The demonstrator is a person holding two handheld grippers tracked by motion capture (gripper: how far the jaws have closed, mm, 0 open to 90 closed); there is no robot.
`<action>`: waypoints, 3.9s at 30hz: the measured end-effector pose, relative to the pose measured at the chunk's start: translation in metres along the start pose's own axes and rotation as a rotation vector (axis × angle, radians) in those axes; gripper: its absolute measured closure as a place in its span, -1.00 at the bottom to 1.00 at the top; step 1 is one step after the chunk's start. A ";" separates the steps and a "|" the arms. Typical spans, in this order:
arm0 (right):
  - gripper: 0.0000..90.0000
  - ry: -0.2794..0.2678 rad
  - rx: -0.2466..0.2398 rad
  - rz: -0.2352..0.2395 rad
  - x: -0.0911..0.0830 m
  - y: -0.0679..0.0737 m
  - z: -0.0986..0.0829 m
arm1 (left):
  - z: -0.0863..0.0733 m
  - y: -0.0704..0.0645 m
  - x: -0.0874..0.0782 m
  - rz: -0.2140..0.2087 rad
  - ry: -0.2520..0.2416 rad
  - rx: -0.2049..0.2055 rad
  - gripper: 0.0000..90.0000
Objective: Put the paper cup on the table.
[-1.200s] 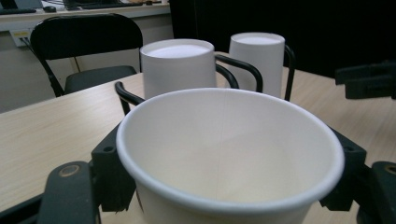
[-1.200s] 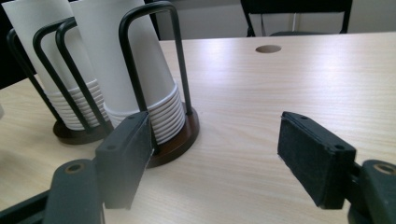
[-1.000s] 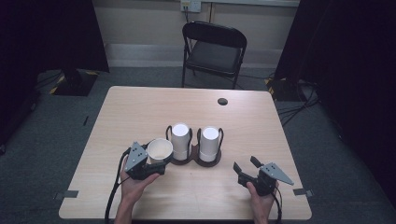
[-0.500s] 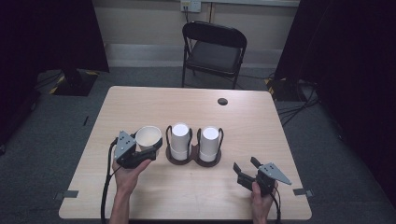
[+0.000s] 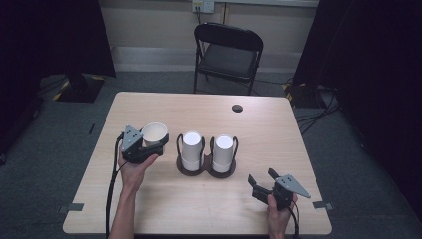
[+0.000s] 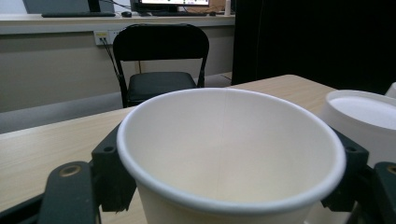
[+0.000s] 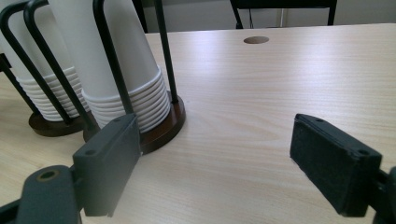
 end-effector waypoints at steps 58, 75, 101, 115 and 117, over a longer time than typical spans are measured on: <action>-0.69 0.049 0.030 0.017 0.004 -0.002 -0.001 | -0.080 0.012 0.040 0.003 0.218 -0.052 -0.66; -0.69 0.043 0.033 0.018 0.003 -0.002 -0.001 | -0.081 0.008 0.028 -0.006 0.237 -0.056 -0.66; -0.69 0.043 0.033 0.019 0.003 -0.002 -0.001 | -0.069 -0.024 -0.023 -0.017 0.182 -0.085 -0.65; -0.69 0.045 0.030 0.015 0.003 -0.002 -0.001 | -0.064 -0.054 -0.042 -0.025 0.162 -0.062 -0.66; -0.69 0.045 0.029 0.015 0.003 -0.002 -0.001 | -0.065 -0.059 -0.045 -0.032 0.158 -0.073 -0.66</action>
Point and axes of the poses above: each handheld gripper's, and its own axes: x roughly forward along the jaws, z roughly out of its top, y roughly to its left, the point moved 6 cm from there along x, roughly forward along the jaws, and after that the axes turned 12 degrees about x, right-handed, at the moved point
